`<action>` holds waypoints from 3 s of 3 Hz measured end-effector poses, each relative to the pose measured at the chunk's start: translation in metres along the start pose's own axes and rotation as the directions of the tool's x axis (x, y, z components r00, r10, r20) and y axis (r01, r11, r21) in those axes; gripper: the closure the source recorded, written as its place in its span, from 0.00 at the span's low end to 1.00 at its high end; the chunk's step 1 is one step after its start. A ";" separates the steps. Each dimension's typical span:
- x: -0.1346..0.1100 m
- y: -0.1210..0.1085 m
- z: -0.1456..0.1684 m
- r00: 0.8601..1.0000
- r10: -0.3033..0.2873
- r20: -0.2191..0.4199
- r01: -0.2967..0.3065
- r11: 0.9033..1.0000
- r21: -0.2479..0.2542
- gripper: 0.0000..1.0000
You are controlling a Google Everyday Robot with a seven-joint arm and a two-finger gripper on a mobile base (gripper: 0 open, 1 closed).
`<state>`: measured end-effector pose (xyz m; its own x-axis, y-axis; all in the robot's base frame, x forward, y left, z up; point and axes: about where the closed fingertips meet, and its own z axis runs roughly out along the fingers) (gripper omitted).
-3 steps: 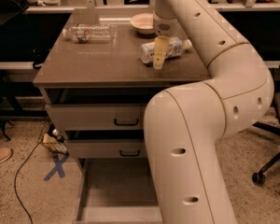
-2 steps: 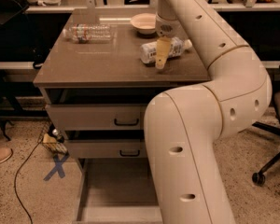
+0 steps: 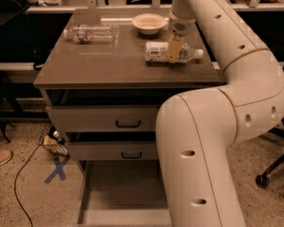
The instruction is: Place blue plastic bottle into bottom drawer
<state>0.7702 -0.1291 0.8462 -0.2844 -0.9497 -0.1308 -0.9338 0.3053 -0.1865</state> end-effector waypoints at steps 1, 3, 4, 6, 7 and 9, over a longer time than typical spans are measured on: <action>0.016 0.012 -0.012 0.997 -0.003 0.083 0.005 0.999 -0.031 0.94; 0.037 0.109 -0.099 0.927 -0.165 0.336 0.189 0.981 -0.040 1.00; 0.045 0.177 -0.092 0.889 -0.197 0.414 0.272 0.953 -0.130 1.00; 0.063 0.201 -0.054 0.906 -0.152 0.396 0.255 0.941 -0.221 1.00; 0.080 0.240 0.001 0.920 -0.102 0.379 0.229 0.923 -0.309 1.00; 0.093 0.305 0.086 0.925 -0.003 0.379 0.166 0.902 -0.398 1.00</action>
Offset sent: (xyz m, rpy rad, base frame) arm -0.1497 -0.0070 0.0621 0.3237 -0.0119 0.2170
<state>0.4775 -0.1187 0.6936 -0.1783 -0.8536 -0.4894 -0.9761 0.0905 0.1978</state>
